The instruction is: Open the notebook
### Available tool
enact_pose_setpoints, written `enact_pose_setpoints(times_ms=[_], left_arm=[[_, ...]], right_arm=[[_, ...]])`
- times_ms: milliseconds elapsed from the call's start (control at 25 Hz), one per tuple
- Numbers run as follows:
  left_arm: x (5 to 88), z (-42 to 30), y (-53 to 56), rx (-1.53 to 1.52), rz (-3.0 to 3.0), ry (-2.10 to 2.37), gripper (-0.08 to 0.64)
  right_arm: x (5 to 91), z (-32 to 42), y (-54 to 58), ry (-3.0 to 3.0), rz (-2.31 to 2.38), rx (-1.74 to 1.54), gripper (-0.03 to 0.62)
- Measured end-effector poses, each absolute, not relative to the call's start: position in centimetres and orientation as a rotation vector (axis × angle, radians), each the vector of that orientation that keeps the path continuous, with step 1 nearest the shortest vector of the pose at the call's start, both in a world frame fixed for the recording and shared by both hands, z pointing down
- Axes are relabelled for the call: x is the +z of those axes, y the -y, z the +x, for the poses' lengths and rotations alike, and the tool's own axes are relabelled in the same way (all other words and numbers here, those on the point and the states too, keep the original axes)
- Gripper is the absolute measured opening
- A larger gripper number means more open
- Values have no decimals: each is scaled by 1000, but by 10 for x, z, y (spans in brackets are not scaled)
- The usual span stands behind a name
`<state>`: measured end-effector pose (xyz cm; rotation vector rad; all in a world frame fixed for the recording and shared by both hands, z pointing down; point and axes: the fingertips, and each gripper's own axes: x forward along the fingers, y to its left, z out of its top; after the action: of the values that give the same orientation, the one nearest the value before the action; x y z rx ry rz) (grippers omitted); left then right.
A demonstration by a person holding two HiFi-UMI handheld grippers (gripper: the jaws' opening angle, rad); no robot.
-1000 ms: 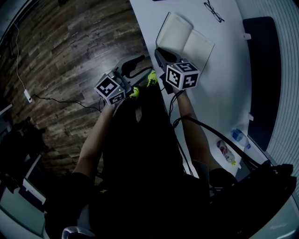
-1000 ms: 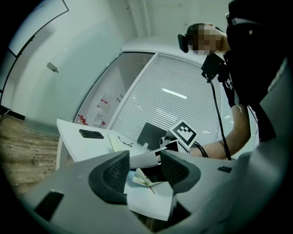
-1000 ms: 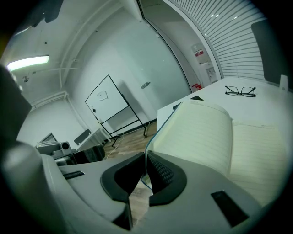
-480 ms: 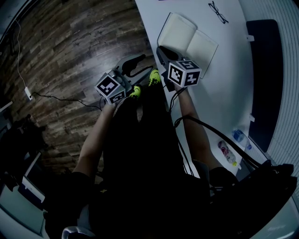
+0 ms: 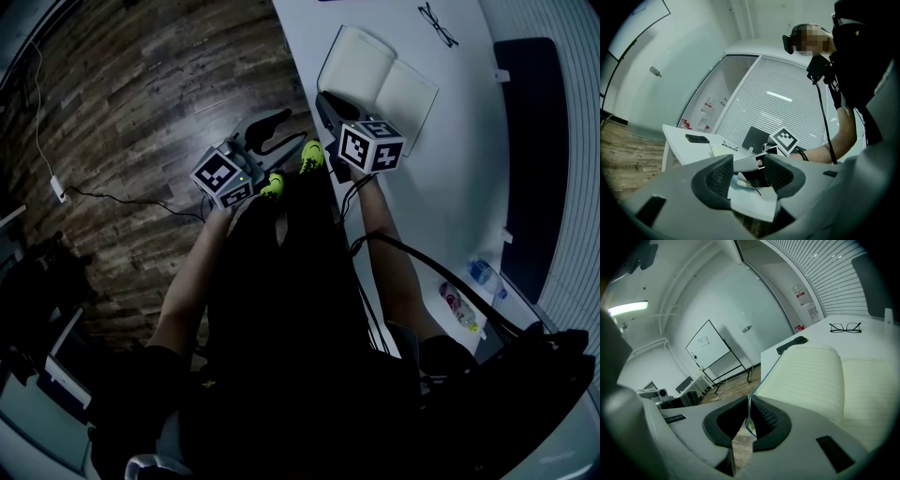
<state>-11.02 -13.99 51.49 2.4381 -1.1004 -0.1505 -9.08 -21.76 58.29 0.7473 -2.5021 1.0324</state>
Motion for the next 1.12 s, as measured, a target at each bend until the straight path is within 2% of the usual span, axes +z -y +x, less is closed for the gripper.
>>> enact_pose_setpoints(times_ms=[520, 760, 1120], left_arm=[[510, -110, 138, -152, 2450, 1102, 201], [508, -109, 135, -153, 2455, 1097, 201], [501, -110, 134, -158, 2476, 1093, 201]], right_arm=[[582, -95, 215, 2519, 723, 995, 48], [579, -95, 211, 2532, 715, 1009, 78], [576, -81, 214, 2507, 788, 1008, 75]])
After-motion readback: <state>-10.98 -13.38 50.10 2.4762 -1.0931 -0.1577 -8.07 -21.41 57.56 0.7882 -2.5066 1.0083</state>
